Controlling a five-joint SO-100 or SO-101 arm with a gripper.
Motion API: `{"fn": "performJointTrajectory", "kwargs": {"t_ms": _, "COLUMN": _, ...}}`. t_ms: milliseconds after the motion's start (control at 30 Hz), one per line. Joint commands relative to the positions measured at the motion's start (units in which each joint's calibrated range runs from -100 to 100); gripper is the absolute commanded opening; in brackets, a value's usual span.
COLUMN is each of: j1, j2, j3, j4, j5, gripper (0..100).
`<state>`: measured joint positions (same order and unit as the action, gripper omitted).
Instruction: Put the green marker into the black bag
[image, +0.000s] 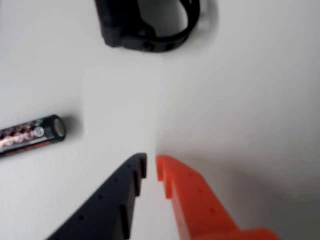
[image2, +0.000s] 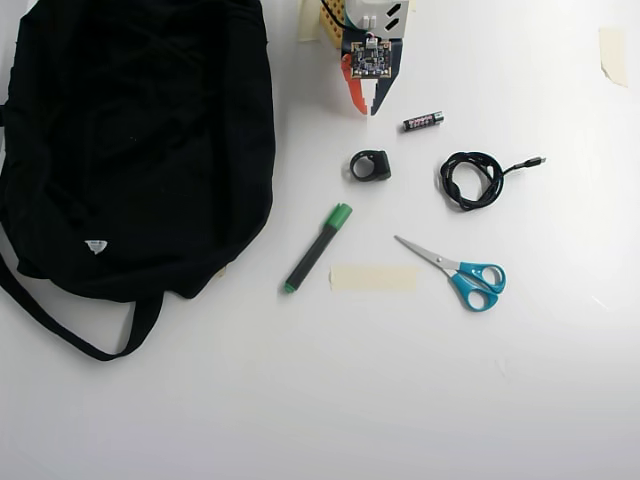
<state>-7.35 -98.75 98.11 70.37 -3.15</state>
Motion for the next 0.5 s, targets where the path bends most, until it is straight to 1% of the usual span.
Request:
{"fn": "performJointTrajectory", "kwargs": {"t_ms": 0, "j1": -0.3, "j2": -0.7, "j3": 1.2, "j4": 1.5, "j5": 0.2, "gripper": 2}}
{"fn": "performJointTrajectory", "kwargs": {"t_ms": 467, "j1": -0.4, "j2": -0.6, "j3": 1.2, "j4": 0.9, "j5": 0.1, "gripper": 2}}
